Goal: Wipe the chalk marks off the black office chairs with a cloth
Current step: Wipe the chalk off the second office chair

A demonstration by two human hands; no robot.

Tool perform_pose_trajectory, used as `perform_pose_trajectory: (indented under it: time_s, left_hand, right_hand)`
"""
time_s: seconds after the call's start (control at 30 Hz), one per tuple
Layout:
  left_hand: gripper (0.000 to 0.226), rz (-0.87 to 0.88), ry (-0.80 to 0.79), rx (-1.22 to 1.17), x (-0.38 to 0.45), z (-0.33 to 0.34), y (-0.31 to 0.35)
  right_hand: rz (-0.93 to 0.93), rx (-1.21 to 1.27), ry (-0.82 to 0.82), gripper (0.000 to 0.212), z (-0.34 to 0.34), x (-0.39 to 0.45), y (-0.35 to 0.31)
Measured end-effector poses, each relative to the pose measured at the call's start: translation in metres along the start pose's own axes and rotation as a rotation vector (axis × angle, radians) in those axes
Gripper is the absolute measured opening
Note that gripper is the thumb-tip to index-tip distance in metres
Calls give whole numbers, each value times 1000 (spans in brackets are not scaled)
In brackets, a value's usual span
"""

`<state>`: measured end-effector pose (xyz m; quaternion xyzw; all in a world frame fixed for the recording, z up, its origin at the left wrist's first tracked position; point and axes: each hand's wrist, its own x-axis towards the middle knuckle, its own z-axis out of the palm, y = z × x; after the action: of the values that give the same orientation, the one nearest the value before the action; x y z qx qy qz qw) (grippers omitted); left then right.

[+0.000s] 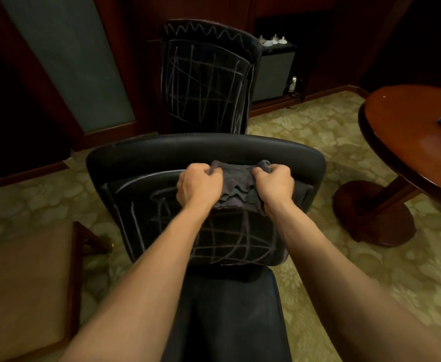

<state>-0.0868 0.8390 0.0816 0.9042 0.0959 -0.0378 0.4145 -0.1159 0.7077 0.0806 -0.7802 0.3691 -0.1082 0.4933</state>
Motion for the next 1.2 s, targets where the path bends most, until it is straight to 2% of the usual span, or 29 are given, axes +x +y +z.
perform_pose_trajectory:
  time_s: [0.07,0.13,0.33,0.47,0.67,0.83,0.9,1.03,1.2]
  left_hand:
    - [40,-15,21,-8,4,-13,-9]
    - [40,26,4,5,-3,-8,-8]
    - [38,310,-121,125,-50,64,54]
    - [34,387,-69,212,-56,81,75]
    - [37,265,50,244,-27,43,38]
    - [38,77,194,282,6,-35,-21]
    - [43,51,226,271,7,-50,-33]
    - [39,97,65,261,-1,-23,-20]
    - [38,182,-98,257,-36,54,37]
  right_hand:
    - [-24,-6,-53,16,12,-5,-4]
    - [-57,-16,-39,17,2,-7,4]
    - [-113,41,225,18,-96,18,38]
    - [-125,50,222,20,-114,33,44]
    - [-160,65,159,17,-54,15,21]
    - [-204,-48,-28,18,33,-28,-19]
    - [-193,-58,-86,20,50,-39,-25]
    - [-215,-124,-35,24,14,-18,-2]
    - [-108,-145,136,26,-73,21,42]
